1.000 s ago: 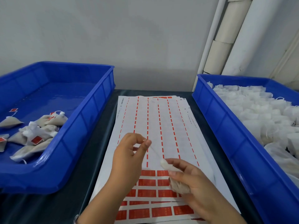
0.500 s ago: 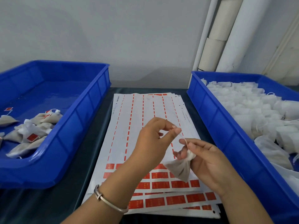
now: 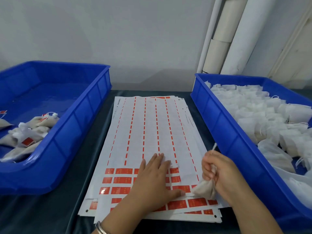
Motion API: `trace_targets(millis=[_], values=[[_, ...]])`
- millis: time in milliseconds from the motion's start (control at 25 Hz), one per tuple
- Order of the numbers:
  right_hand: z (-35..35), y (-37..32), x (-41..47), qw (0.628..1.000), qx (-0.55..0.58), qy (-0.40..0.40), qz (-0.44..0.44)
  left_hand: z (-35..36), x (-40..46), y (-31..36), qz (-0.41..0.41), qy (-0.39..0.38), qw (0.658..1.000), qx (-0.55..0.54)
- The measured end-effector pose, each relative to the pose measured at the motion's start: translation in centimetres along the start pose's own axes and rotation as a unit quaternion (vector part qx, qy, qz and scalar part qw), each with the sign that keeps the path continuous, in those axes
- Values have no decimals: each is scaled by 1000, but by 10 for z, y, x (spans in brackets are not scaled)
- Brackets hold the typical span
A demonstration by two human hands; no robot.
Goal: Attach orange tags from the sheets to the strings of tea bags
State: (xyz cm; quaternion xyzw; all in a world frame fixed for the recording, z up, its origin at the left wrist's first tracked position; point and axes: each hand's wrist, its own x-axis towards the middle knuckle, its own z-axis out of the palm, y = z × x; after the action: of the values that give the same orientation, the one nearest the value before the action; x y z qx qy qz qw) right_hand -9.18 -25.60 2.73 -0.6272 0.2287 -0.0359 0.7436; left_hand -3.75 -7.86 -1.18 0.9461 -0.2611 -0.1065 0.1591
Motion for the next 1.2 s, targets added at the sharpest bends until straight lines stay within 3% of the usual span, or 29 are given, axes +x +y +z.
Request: trace_targets(millis=[120, 200, 440, 640, 840, 1200], values=[[7, 4, 9, 964, -251, 78, 29, 3, 1, -5, -13, 16, 1000, 21], [9, 7, 14, 943, -317, 96, 36, 4, 1, -7, -27, 26, 999, 14], [9, 4, 25, 969, -220, 40, 106, 5, 2, -6, -36, 59, 997, -24], [20, 7, 26, 973, -173, -77, 133, 4, 2, -7, -49, 116, 984, -122], [24, 11, 31, 969, -192, -83, 131, -1, -2, -8, -36, 183, 966, -181], [27, 16, 26, 987, -123, -84, 64, 2, -4, -6, 1, 221, 955, -198]])
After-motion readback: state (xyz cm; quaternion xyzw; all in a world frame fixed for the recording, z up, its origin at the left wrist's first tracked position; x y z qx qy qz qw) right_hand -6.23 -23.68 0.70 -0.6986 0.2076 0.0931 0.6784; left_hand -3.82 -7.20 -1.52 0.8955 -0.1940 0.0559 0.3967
